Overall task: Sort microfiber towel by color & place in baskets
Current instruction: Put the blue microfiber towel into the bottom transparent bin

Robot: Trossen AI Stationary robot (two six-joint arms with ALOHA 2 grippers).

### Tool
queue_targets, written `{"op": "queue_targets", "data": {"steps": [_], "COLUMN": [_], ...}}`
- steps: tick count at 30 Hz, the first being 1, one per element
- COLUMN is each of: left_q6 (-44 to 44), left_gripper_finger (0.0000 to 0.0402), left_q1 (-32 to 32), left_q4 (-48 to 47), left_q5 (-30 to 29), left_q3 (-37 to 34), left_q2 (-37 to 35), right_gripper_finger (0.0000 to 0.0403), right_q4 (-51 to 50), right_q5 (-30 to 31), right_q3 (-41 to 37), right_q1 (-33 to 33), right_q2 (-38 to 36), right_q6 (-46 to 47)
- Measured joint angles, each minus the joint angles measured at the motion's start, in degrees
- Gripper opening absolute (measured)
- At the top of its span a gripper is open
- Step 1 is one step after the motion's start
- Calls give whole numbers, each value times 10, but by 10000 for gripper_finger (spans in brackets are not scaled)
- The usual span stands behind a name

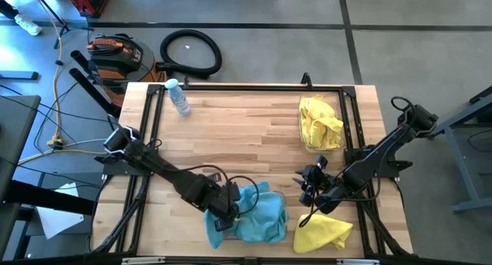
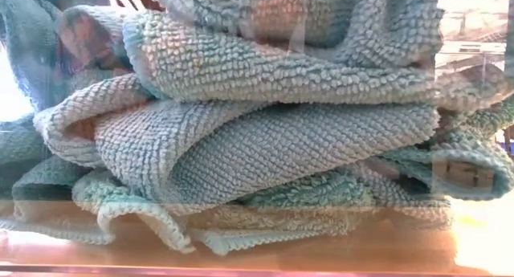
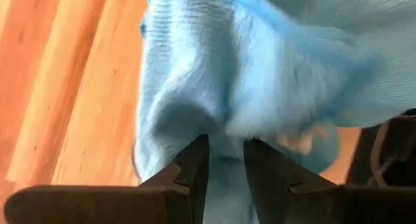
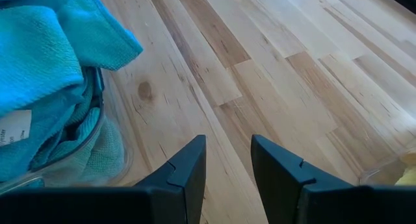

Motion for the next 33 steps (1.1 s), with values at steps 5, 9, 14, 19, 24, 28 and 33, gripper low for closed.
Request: {"op": "queue_targets", "data": {"steps": [5, 9, 14, 19, 24, 28, 33], "left_q6": [-8, -14, -36, -54, -38, -5, 16], "left_gripper_finger": [83, 83, 83, 83, 83, 83, 83], "left_q1": [-11, -19, -26, -25, -24, -22, -13], "left_q4": [-17, -17, -47, -105, -104, -88, -66], "left_q5": [-6, -6, -5, -5, -5, 25, 62], "left_q3": [40, 51, 56, 56, 56, 56, 56], "left_q2": [1, 1, 1, 3, 36, 85, 131], "right_gripper_finger": [116, 116, 116, 116, 116, 116, 116], "right_q4": [0, 0, 0, 0, 0, 0, 0], "right_q5": [0, 0, 0, 0, 0, 0, 0], "right_q3": [0, 0, 0, 0, 0, 0, 0], "right_q1": [0, 0, 0, 0, 0, 0, 0], "right_q2": [0, 0, 0, 0, 0, 0, 0], "right_q6": [-1, -1, -1, -1, -1, -1, -1]}}
